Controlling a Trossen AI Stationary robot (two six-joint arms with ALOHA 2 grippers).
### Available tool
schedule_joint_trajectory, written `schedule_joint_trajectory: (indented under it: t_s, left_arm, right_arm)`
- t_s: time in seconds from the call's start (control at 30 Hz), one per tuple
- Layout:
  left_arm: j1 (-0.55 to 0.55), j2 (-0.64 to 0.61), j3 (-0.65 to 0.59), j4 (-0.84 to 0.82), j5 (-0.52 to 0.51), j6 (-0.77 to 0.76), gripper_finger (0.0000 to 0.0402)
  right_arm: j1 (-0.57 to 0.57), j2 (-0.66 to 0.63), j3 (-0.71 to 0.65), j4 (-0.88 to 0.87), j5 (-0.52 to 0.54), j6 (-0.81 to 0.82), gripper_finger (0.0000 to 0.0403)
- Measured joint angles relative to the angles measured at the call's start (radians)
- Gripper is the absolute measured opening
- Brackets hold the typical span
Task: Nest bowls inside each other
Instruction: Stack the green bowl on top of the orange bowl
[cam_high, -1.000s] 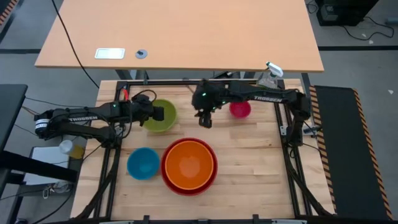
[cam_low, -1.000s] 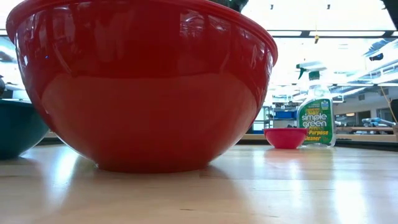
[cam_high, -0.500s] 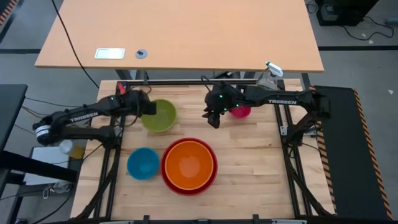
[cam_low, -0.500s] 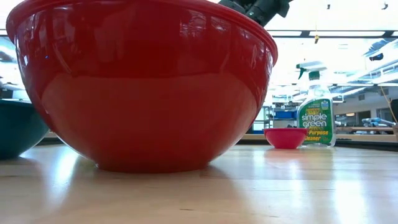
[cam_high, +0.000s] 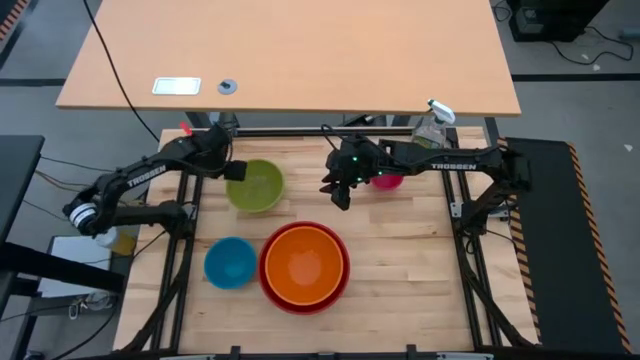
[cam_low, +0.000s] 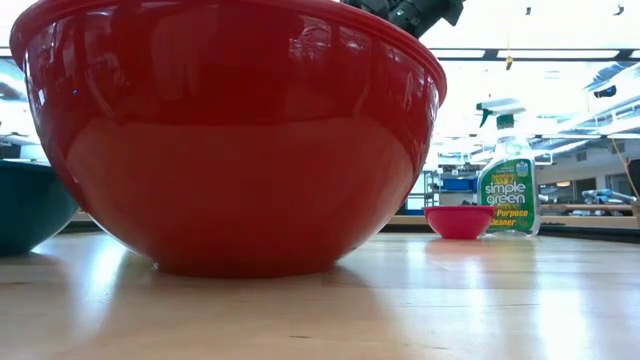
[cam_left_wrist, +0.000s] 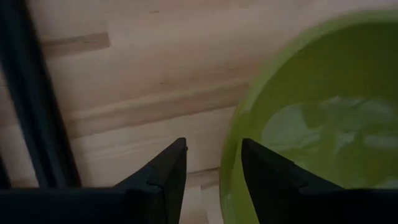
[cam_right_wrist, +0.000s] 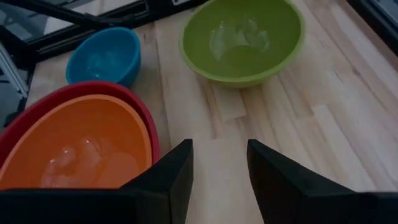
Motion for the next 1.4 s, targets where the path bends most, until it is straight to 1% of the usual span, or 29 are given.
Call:
schedule_joint_trajectory:
  t_s: [0.3,0.37,0.47,0.6,0.67,0.7,0.77,0.87,0.93,1.0,1.07,1.13,1.27,1.4]
  left_arm:
    - [0.000,0.101,0.000,0.012,0.022,0.072,0.0155]
    - [-0.005,0.120,0.000,0.012,0.037,0.090,0.0150]
    - [-0.020,0.143,0.000,0.015,0.062,0.119,0.0122]
    - [-0.041,0.151,0.000,0.017,0.067,0.132,0.0058]
    - [-0.044,0.148,0.003,0.033,0.095,0.125,0.0024]
    - [-0.045,0.146,0.005,0.032,0.107,0.116,0.0016]
    - [-0.045,0.146,0.004,0.033,0.124,0.096,0.0014]
    - [-0.044,0.146,0.002,0.051,0.179,0.063,0.0016]
    - [-0.056,0.143,0.025,0.033,0.204,0.051,0.0015]
    - [-0.095,0.143,0.064,0.018,0.226,0.033,0.0014]
    - [-0.158,0.141,0.121,-0.001,0.219,0.024,0.0013]
    - [-0.234,0.145,0.178,-0.027,0.183,0.010,0.0013]
    - [-0.370,0.151,0.303,-0.032,0.143,-0.059,0.0013]
    - [-0.508,0.168,0.387,-0.056,0.112,-0.145,0.0013]
  right_arm:
    - [0.003,0.000,0.000,-0.003,-0.003,0.002,0.0158]
    - [0.003,0.000,0.000,-0.002,-0.003,0.001,0.0158]
    - [0.003,0.000,0.000,-0.003,-0.003,0.001,0.0158]
    - [0.003,0.000,0.000,-0.003,-0.003,0.001,0.0158]
    - [0.003,0.000,0.000,-0.003,-0.003,0.001,0.0158]
    - [0.003,0.000,0.000,-0.003,-0.003,0.001,0.0158]
    - [0.001,0.000,0.000,-0.003,-0.003,0.001,0.0158]
    - [-0.006,0.000,0.000,-0.020,-0.003,0.001,0.0158]
    - [-0.020,0.000,0.000,-0.059,-0.004,0.001,0.0158]
    - [-0.042,-0.003,0.000,-0.138,0.002,0.001,0.0158]
    - [-0.066,-0.008,0.000,-0.217,0.014,-0.007,0.0158]
    - [-0.088,-0.011,-0.002,-0.275,0.022,-0.042,0.0158]
    - [-0.134,-0.013,-0.024,-0.313,0.024,-0.092,0.0158]
    - [-0.177,-0.013,-0.043,-0.309,0.025,-0.094,0.0158]
